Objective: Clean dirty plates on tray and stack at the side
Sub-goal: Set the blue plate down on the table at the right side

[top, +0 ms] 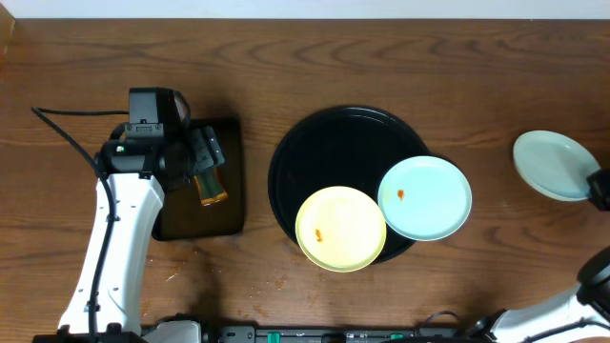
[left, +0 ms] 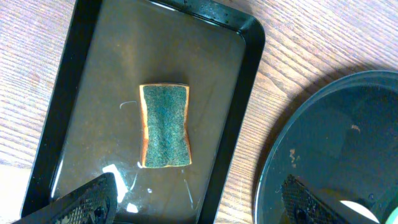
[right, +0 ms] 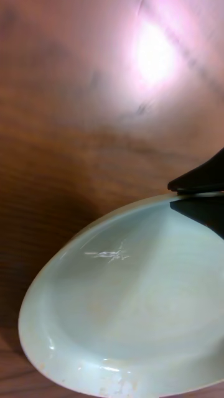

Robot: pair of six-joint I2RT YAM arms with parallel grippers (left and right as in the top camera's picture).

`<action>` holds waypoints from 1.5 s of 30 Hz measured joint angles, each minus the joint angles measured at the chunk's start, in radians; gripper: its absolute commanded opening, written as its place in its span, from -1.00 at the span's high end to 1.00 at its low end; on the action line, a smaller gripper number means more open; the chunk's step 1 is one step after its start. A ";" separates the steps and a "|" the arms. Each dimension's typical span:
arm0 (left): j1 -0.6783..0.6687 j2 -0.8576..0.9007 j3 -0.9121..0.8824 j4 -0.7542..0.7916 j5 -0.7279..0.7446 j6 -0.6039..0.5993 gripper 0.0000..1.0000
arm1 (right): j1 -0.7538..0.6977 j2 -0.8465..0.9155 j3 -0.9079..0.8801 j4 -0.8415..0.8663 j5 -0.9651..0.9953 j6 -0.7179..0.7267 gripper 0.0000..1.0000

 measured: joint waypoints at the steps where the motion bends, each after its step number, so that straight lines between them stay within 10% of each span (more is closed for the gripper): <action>1: 0.000 0.000 0.000 0.000 0.000 0.000 -0.70 | 0.002 0.008 0.000 0.005 -0.008 -0.005 0.97; 17: 0.000 0.000 0.000 0.000 0.000 0.000 -0.72 | 0.112 0.016 -0.019 -0.030 0.024 -0.061 0.97; 22: 0.000 0.000 0.000 0.000 0.000 0.000 -0.71 | 0.153 0.016 -0.055 -0.033 0.058 -0.056 0.31; 34: 0.000 0.000 0.000 0.000 0.000 0.000 -0.70 | 0.205 -0.213 -0.070 -0.028 -0.101 -0.096 0.13; 45: 0.000 0.000 0.000 0.000 0.000 0.000 -0.71 | 0.764 -0.489 -0.070 -0.209 -0.234 -0.270 0.05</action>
